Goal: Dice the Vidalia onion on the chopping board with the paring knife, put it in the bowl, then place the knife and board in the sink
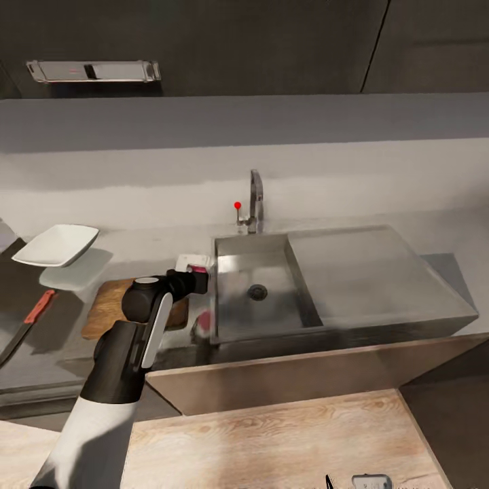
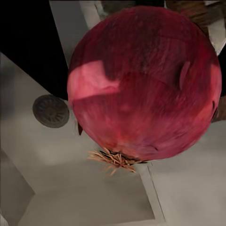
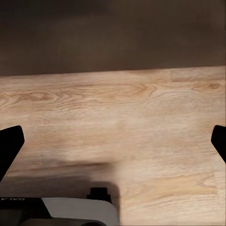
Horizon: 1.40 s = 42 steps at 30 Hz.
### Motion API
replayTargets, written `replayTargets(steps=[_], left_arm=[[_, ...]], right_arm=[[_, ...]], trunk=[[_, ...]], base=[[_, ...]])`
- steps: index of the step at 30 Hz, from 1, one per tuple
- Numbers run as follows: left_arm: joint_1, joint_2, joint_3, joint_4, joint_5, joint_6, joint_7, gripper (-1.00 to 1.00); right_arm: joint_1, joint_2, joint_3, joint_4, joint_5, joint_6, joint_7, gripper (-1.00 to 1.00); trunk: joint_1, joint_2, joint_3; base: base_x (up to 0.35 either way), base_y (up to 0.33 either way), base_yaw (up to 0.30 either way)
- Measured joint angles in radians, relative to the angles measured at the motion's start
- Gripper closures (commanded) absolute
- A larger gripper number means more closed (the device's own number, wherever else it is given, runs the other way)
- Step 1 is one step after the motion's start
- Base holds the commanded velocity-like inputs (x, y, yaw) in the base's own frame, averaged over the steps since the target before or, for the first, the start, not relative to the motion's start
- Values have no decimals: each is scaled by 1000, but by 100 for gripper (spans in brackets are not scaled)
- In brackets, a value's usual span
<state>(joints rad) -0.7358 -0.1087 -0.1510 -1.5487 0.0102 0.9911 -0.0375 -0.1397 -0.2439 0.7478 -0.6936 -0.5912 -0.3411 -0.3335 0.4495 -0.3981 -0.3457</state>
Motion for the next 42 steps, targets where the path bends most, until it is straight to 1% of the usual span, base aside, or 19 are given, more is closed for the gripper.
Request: replayTargets(steps=[14,19,27,35,42], left_arm=[[0,0,-1,2,1,0,0,100],[0,0,-1,2,1,0,0,100],[17,0,-1,2,1,0,0,100],[19,0,0,4,1,0,0,100],[19,0,-1,6,1,-2,0,100]], right_arm=[[0,0,0,0,0,0,0,-100],[0,0,0,0,0,0,0,-100],[0,0,0,0,0,0,1,-100],[0,0,0,0,0,0,1,-100],[0,0,0,0,0,-1,1,-100]], trunk=[[0,0,0],[0,0,0],[0,0,0],[0,0,0],[0,0,0]], base=[[-8,314,0],[-180,264,0],[-177,240,0],[159,228,0],[43,45,0]])
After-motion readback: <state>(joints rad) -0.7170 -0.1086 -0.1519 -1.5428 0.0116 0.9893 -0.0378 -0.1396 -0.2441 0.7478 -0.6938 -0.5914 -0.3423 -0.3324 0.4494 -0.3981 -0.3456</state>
